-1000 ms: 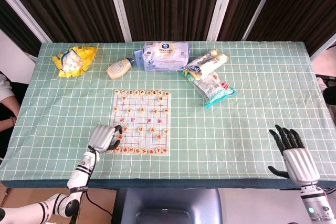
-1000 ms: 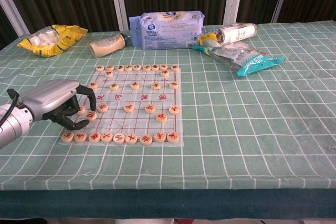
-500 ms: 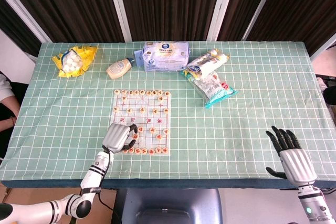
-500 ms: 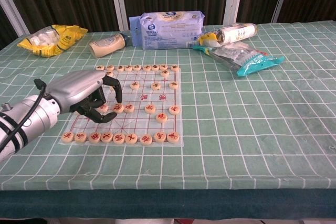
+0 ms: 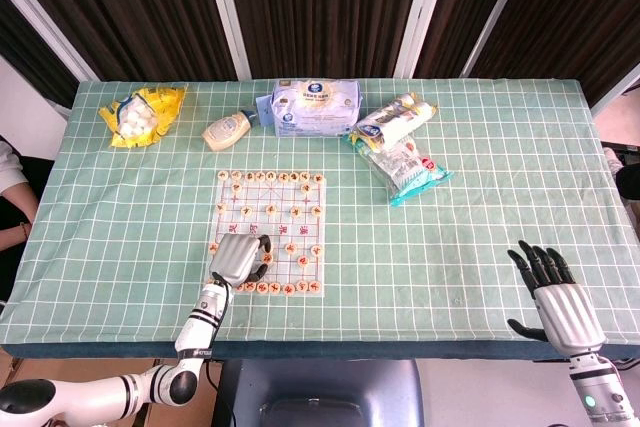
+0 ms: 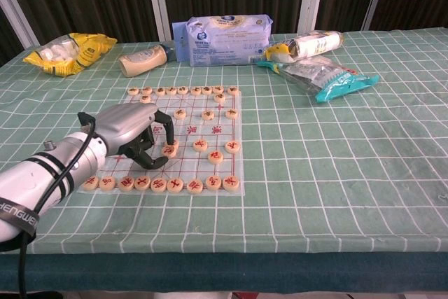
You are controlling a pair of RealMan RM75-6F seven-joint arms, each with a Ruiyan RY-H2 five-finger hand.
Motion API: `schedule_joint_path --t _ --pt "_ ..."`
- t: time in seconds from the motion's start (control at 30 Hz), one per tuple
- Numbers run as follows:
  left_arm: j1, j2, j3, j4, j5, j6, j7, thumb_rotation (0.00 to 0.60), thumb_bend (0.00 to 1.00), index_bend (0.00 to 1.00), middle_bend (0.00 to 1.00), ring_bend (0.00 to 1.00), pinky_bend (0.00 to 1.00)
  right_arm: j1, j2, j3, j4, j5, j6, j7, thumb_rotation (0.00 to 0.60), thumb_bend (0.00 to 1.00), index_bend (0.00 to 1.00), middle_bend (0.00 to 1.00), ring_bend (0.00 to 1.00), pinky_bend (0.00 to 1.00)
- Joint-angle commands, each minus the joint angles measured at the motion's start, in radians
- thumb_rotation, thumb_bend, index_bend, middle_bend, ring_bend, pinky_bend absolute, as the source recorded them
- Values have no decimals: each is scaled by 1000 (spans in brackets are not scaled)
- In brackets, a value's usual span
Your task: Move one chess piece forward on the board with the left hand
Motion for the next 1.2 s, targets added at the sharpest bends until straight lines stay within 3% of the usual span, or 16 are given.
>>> schedule_joint_path --t 0.03,0.53,0.9,1.2 --pt "-7 -4 -9 17 -18 -7 -1 600 326 503 1000 1000 1000 -2 1 1 1 -1 5 4 600 158 0 0 0 0" --pt "-9 10 15 -8 -18 5 -7 600 326 499 1000 1000 1000 -1 0 -2 -2 -1 1 -1 600 158 0 0 0 0" --pt "-16 15 32 -20 -27 7 19 600 336 372 1000 1000 1000 -1 6 -3 -5 -2 1 6 600 159 0 0 0 0" --pt "5 65 59 -132 55 69 -5 600 340 370 1000 1000 1000 0 6 -4 -4 2 -6 1 600 158 0 0 0 0"
